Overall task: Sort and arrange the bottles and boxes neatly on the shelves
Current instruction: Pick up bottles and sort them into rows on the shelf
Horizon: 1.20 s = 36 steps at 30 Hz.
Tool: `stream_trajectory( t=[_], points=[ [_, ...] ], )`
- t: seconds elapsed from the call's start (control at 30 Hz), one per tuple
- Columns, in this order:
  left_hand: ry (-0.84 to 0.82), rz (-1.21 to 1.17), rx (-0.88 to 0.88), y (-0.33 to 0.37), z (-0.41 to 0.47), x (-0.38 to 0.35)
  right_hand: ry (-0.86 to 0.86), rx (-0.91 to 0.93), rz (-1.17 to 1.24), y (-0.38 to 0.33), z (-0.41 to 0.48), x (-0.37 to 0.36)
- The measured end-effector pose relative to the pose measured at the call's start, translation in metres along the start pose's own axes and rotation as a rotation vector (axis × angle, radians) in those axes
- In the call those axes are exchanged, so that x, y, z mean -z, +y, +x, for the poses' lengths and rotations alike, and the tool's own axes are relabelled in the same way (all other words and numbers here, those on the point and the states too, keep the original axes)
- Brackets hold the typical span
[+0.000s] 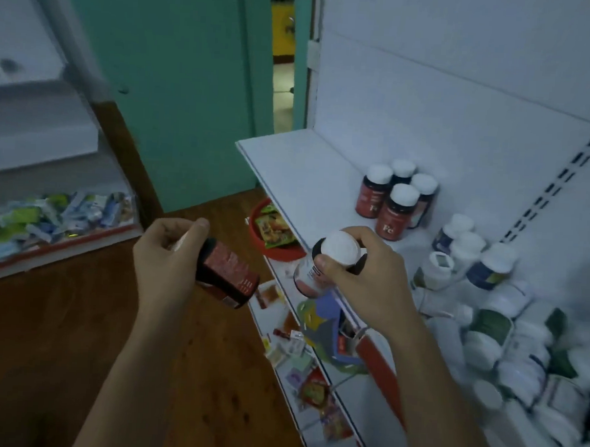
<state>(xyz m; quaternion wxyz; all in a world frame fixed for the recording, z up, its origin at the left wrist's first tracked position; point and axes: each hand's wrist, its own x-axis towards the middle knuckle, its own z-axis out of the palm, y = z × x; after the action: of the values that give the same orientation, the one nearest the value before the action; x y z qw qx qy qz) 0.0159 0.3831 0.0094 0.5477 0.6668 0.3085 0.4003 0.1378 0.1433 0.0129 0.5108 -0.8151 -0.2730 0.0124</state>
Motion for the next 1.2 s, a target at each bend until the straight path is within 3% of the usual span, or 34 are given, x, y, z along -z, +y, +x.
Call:
stream_trajectory(
  t=[0.23, 0.43, 0.6, 0.77, 0.87, 1.1, 1.2],
  points=[
    [-0.37, 0.028, -0.121, -0.007, 0.056, -0.178, 0.344, -0.15, -0.164, 0.042, 0.012, 0.059],
    [-0.631, 0.179, -0.329, -0.008, 0.11, -0.271, 0.559, -0.278, -0.263, 0.057, 0.049, 0.072],
    [-0.743, 0.171, -0.374, -0.016, 0.166, -0.323, 0.692, -0.395, -0.422, 0.07, 0.086, 0.069],
    [-0.927, 0.146, -0.307, -0.032, 0.192, -0.36, 0.708, -0.526, -0.421, 0.089, 0.116, 0.046],
    [-1.035, 0.088, -0.322, -0.038, 0.191, -0.379, 0.803, -0.538, -0.407, 0.094, 0.123, 0.032],
    [-1.238, 0.016, -0.34, -0.019, 0.202, -0.39, 0.829, -0.513, -0.403, 0.087, 0.125, 0.026],
    [-1.244, 0.172, -0.566, 0.0, 0.206, -0.388, 0.822, -0.51, -0.463, 0.079, 0.124, 0.031]
  ],
)
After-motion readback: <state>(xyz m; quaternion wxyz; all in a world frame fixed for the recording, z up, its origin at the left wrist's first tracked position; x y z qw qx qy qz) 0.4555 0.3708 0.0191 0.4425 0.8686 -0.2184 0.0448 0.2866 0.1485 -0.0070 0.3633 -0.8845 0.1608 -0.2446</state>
